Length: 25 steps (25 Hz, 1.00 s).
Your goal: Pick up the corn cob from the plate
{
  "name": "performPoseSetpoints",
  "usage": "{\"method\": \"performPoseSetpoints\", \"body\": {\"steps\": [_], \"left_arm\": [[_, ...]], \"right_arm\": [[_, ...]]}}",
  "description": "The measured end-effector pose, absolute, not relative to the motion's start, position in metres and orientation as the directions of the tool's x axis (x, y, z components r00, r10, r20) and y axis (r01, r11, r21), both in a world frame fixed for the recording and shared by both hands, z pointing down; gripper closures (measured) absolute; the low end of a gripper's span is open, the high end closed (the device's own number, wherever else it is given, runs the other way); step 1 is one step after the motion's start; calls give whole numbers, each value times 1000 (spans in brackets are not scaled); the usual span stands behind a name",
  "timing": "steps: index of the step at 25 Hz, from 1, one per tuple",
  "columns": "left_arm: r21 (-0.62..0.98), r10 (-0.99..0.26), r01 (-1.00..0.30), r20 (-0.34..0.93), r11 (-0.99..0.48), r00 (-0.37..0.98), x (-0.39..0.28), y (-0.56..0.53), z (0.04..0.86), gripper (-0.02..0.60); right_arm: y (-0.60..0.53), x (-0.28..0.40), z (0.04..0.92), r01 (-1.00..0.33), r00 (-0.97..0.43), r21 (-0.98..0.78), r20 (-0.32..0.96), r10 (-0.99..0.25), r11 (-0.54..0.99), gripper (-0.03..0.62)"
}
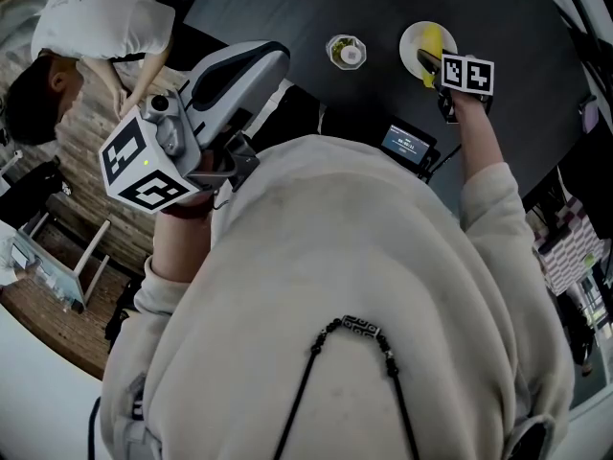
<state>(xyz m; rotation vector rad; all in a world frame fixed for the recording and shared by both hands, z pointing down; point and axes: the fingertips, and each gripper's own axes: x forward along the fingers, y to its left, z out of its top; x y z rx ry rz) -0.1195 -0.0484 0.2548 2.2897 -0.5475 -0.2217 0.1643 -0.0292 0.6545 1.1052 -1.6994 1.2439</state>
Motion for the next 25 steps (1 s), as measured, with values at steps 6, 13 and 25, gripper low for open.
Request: {"method": "performPoseSetpoints", "body": {"steps": [6, 13, 25], "left_arm": [[717, -447, -324, 20, -617, 894, -118, -48, 256, 578], [711, -445, -327, 22, -623, 895, -117, -49, 253, 578], [652, -424, -394, 122, -648, 898, -116, -44, 268, 578]], "right_arm": [[-28, 161, 651, -927, -369, -343, 905, -210, 153, 339], [-30, 159, 650, -926, -370, -341, 902, -222, 161, 342], [-21, 160, 647, -922, -382, -353, 896, -225, 159, 345]]}}
